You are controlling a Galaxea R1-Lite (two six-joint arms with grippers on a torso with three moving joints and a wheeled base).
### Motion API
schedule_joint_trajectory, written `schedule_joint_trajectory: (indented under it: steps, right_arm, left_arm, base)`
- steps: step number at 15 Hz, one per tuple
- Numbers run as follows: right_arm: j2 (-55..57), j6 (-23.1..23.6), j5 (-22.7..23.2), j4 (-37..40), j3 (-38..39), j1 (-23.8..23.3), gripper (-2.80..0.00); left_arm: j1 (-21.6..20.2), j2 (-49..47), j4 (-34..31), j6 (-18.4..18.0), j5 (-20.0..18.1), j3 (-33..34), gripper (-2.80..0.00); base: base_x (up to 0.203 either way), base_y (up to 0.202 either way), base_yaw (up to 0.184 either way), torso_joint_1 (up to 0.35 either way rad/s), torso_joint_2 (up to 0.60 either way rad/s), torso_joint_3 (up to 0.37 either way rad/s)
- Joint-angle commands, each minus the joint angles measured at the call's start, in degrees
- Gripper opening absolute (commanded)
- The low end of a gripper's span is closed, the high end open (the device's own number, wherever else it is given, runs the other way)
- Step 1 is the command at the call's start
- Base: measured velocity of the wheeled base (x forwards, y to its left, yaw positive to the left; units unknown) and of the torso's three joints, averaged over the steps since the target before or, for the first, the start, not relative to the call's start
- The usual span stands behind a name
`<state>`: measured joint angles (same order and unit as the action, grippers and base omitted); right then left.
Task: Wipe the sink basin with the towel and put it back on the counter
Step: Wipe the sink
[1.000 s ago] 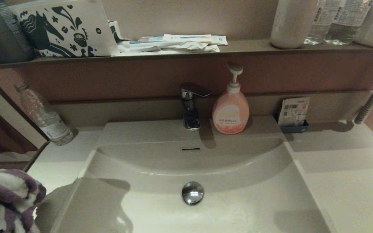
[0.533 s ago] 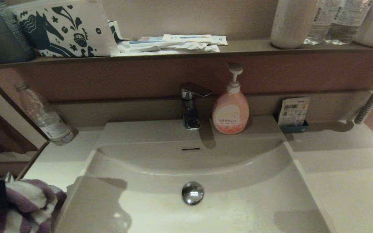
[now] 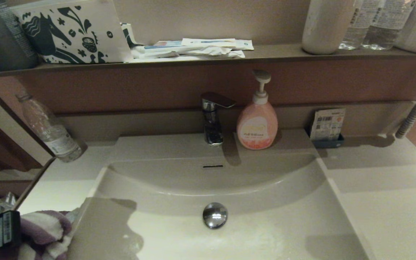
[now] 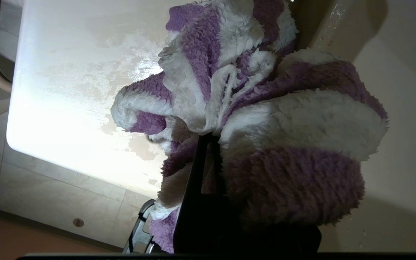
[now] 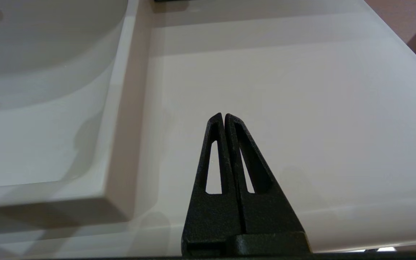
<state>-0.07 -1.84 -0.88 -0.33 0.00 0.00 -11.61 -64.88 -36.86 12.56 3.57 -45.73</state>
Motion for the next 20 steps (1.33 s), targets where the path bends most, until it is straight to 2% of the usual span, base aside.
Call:
schedule_joint_trajectory:
  steps: [1,9,18,20]
  right_arm:
    - [0.1,0.0,0.0,0.0,0.0,0.0,-2.8]
    - [0.1,0.0,0.0,0.0,0.0,0.0,-2.8]
    - [0.1,0.0,0.0,0.0,0.0,0.0,-2.8]
    - [0.1,0.0,0.0,0.0,0.0,0.0,-2.8]
  left_arm:
    - [-0.1,-0.7,-0.2,0.1,0.0,0.2,-2.8]
    - [-0.2,-2.2,0.3,0.3,-0.1,1.4,-2.8]
    - [-0.5,-5.1,4.6,0.4,-0.1,2.9,-2.8]
    - [-1.3,-5.4,7.1,0.2,-0.1,4.0,-2.8]
  base:
    - [0.0,0.0,0.0,0.0,0.0,0.0]
    - [0.0,0.0,0.0,0.0,0.0,0.0]
    - [0.0,0.0,0.0,0.0,0.0,0.0]
    - [0.0,0.0,0.0,0.0,0.0,0.0]
